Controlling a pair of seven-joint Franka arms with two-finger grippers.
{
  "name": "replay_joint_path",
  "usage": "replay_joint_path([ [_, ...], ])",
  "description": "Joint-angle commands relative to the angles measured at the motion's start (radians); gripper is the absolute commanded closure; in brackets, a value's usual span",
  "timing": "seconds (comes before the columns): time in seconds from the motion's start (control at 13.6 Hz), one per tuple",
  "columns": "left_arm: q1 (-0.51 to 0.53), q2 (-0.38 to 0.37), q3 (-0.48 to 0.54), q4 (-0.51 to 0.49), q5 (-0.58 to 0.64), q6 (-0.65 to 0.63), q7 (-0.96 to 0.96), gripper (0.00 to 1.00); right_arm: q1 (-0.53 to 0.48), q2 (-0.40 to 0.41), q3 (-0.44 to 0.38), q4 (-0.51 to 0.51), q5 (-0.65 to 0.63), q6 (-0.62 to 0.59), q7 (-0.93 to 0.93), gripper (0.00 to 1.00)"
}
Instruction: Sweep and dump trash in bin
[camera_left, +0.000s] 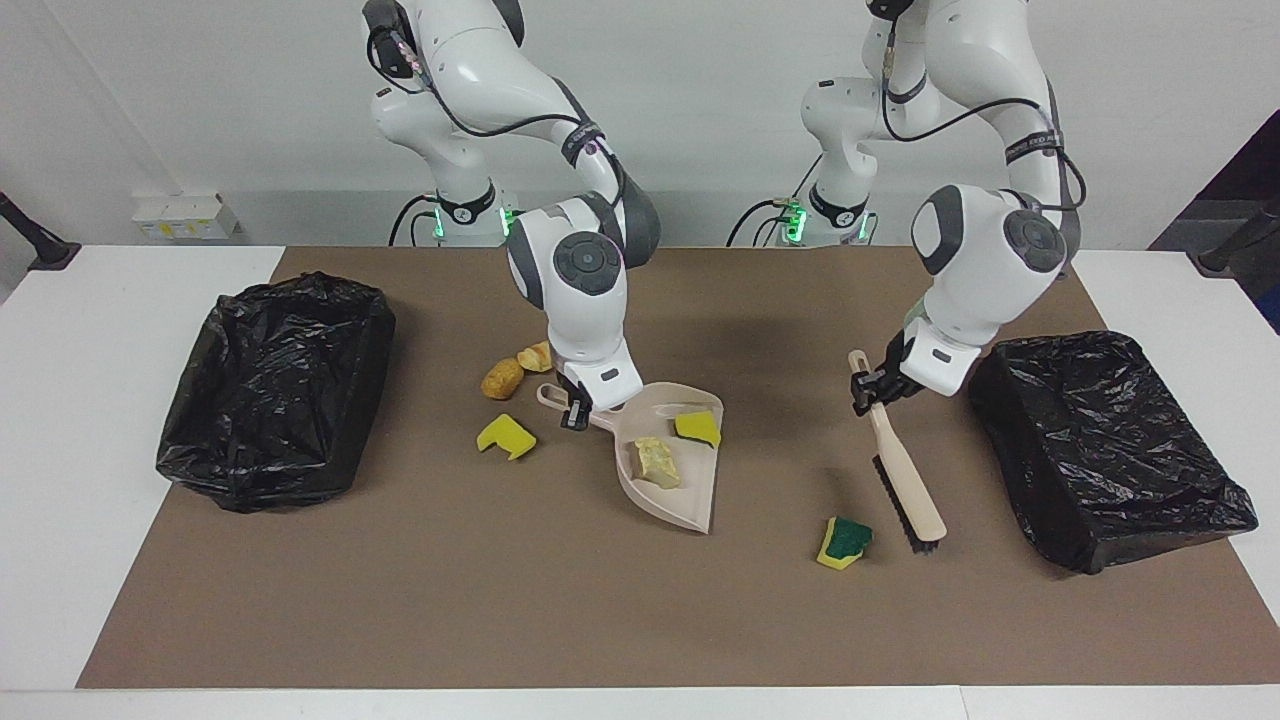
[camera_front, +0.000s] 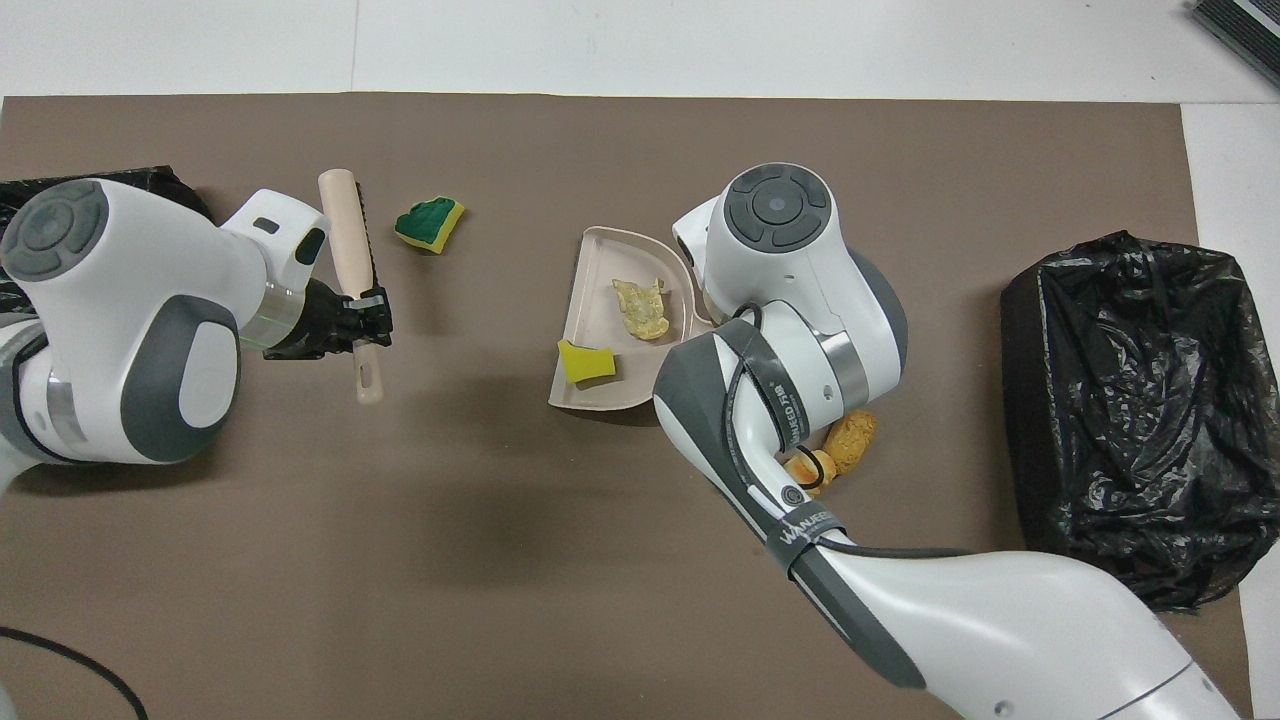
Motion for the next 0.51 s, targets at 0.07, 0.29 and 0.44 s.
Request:
replay_joint_path([
  [0.07, 0.030, 0.182, -0.013, 0.184, 0.022, -0.032, 0.108, 1.00, -0.002, -0.010, 0.006, -0.021, 0.009, 0.020, 0.042, 1.00],
  [0.29, -0.009, 0.183, -0.015, 0.134, 0.010, -0.002, 0.158, 1.00, -0.002, -0.010, 0.006, -0.021, 0.009, 0.020, 0.042, 1.00],
  [0.44, -0.039, 0.161, -0.021, 0.098, 0.010, -0.015, 0.226, 1.00, -0.002, -0.010, 0.006, -0.023, 0.009, 0.031, 0.042, 1.00],
])
